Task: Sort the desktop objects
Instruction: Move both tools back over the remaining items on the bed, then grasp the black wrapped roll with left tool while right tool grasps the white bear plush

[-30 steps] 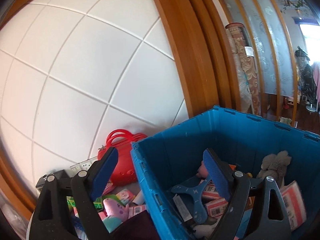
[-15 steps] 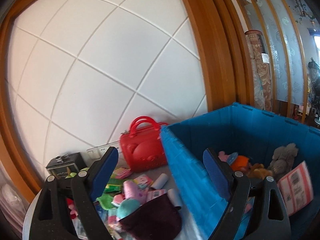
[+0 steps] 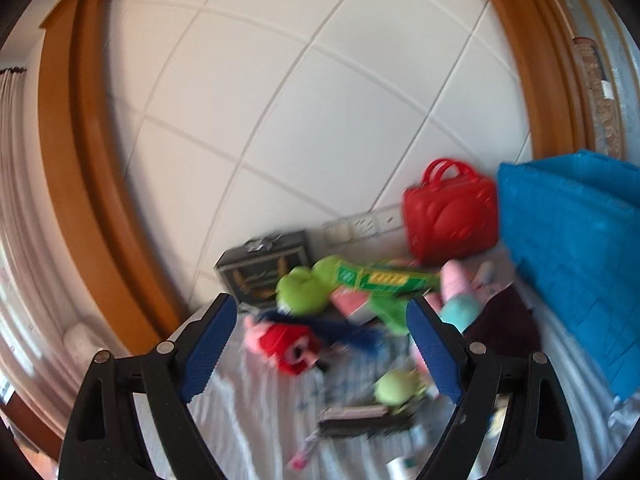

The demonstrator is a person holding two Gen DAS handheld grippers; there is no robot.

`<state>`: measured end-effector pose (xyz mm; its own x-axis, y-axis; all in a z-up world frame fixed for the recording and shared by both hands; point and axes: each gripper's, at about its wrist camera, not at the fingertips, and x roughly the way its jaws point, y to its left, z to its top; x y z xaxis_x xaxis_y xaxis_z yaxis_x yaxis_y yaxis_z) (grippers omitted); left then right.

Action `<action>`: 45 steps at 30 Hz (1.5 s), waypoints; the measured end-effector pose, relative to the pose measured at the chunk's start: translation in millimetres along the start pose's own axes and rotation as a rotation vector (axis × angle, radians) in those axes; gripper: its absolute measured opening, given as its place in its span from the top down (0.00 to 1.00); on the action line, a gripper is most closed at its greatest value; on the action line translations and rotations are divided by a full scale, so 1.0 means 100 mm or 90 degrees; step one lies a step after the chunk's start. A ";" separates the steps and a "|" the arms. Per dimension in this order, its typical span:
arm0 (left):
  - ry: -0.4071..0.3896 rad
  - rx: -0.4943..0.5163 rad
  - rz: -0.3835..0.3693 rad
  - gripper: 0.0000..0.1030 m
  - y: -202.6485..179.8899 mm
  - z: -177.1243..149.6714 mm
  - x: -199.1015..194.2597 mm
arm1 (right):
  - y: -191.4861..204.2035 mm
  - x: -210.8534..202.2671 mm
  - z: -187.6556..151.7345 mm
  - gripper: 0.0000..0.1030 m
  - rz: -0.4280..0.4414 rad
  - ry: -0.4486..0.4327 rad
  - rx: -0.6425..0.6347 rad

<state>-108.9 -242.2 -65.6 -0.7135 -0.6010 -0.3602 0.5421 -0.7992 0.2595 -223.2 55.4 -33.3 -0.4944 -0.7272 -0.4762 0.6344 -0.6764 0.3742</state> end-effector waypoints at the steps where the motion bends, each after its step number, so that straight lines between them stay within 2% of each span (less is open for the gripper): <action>1: 0.013 0.004 0.005 0.15 0.13 -0.11 0.02 | 0.08 0.09 -0.06 0.05 0.007 0.007 -0.006; 5: 0.067 0.018 0.013 0.15 0.53 -0.59 0.07 | 0.34 0.52 -0.35 0.05 0.005 0.050 -0.024; 8: 0.112 -0.003 0.004 0.15 0.74 -0.89 0.15 | 0.45 0.78 -0.56 0.05 0.011 0.087 -0.025; 11: 0.143 0.000 -0.021 0.15 0.80 -1.15 0.22 | 0.52 0.99 -0.66 0.05 0.019 0.106 -0.055; 13: 0.161 0.005 -0.047 0.15 0.75 -1.24 0.31 | 0.50 1.19 -0.73 0.05 0.045 0.134 -0.088; 17: 0.175 0.032 -0.131 0.15 0.57 -1.38 0.54 | 0.23 1.57 -0.89 0.05 0.058 0.197 -0.060; 22: 0.217 0.072 -0.246 0.15 0.27 -1.54 0.97 | -0.03 1.82 -0.96 0.05 0.027 0.242 -0.036; 23: 0.218 0.089 -0.282 0.15 0.17 -1.58 1.09 | -0.04 1.85 -0.95 0.05 0.019 0.246 -0.043; 25: 0.224 0.124 -0.313 0.15 0.04 -1.62 1.24 | -0.06 1.90 -0.94 0.05 0.012 0.249 -0.058; 27: 0.220 0.171 -0.369 0.15 -0.12 -1.66 1.40 | -0.05 1.99 -0.94 0.05 0.005 0.254 -0.078; 32: 0.212 0.290 -0.469 0.16 -0.36 -1.72 1.72 | -0.06 2.30 -1.06 0.05 -0.025 0.295 -0.123; 34: 0.231 0.322 -0.523 0.17 -0.41 -1.77 1.89 | -0.10 2.43 -1.09 0.05 -0.032 0.315 -0.110; 37: 0.267 0.363 -0.575 0.22 -0.47 -1.86 2.13 | -0.15 2.60 -1.09 0.05 -0.034 0.334 -0.086; 38: 0.285 0.367 -0.594 0.23 -0.48 -1.89 2.20 | -0.17 2.65 -1.09 0.05 -0.035 0.339 -0.081; 40: 0.278 0.369 -0.617 0.23 -0.46 -1.90 2.25 | -0.20 2.76 -1.10 0.05 -0.037 0.351 -0.076; 43: 0.308 0.349 -0.668 0.23 -0.37 -1.87 2.27 | -0.24 2.87 -1.13 0.05 -0.040 0.366 -0.083; 45: 0.326 0.337 -0.681 0.23 -0.32 -1.90 2.26 | -0.29 2.93 -1.16 0.06 -0.040 0.375 -0.085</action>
<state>-203.6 -350.5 -325.5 -0.3674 0.3124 -0.8760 -0.5122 -0.8542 -0.0898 -317.7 -124.3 -276.0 -0.1456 -0.4742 -0.8683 0.7024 -0.6676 0.2468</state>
